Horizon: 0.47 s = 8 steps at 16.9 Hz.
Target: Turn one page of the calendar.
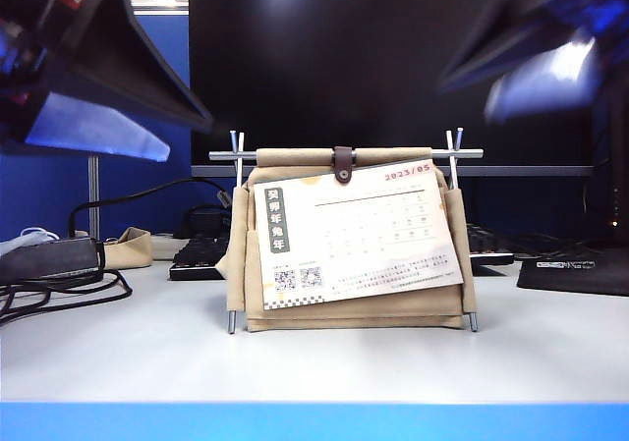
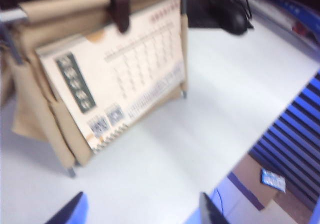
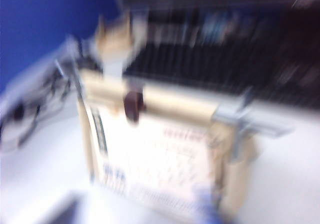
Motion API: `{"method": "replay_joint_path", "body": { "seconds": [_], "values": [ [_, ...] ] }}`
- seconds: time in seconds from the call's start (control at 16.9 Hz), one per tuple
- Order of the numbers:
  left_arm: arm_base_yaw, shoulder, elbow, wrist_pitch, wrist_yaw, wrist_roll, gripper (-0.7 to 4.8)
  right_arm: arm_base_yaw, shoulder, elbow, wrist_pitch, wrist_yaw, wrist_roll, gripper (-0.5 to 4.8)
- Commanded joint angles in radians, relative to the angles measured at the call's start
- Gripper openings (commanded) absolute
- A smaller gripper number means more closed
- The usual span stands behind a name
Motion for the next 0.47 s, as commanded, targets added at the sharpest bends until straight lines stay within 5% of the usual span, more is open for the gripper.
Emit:
{"method": "replay_joint_path", "body": {
  "seconds": [0.06, 0.47],
  "values": [
    [0.000, -0.004, 0.003, 0.012, 0.001, -0.002, 2.83, -0.037, 0.245, 0.073, -0.031, -0.229, 0.089, 4.31],
    [0.000, -0.004, 0.002, -0.040, 0.002, 0.004, 2.83, -0.114, 0.451, 0.081, 0.003, -0.288, 0.090, 4.31]
  ]
}}
